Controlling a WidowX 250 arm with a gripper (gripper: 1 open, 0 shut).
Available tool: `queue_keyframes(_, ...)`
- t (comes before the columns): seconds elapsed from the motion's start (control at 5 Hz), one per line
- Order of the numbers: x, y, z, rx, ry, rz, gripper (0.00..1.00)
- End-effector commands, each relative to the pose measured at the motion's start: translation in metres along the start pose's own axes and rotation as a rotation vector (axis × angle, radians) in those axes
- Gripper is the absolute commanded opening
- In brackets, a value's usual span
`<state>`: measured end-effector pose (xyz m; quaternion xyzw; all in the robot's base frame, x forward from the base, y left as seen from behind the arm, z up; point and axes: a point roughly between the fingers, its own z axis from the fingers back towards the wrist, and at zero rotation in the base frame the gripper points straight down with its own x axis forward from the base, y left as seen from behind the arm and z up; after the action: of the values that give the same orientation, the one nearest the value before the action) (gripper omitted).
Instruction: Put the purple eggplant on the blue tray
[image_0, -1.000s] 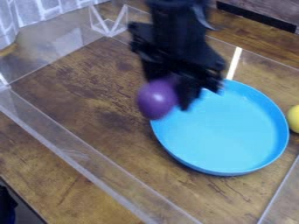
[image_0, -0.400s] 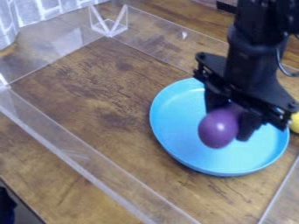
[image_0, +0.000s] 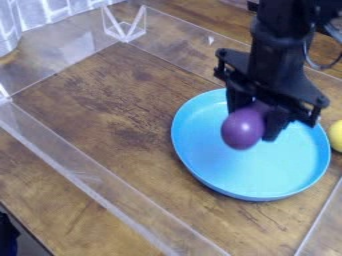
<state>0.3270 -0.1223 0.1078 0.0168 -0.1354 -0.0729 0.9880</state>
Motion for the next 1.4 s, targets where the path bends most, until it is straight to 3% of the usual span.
queue_keyframes(0.0, 0.016, 0.007, 0.026, -0.004, -0.062, 0.023, 0.0)
queue_keyframes(0.6, 0.006, 0.023, 0.017, 0.009, -0.05, 0.02, 0.0)
queue_keyframes(1.0, 0.009, 0.001, 0.032, 0.01, -0.066, 0.0, 0.0)
queue_keyframes(1.2, 0.006, -0.01, 0.029, -0.018, -0.069, -0.089, 0.0)
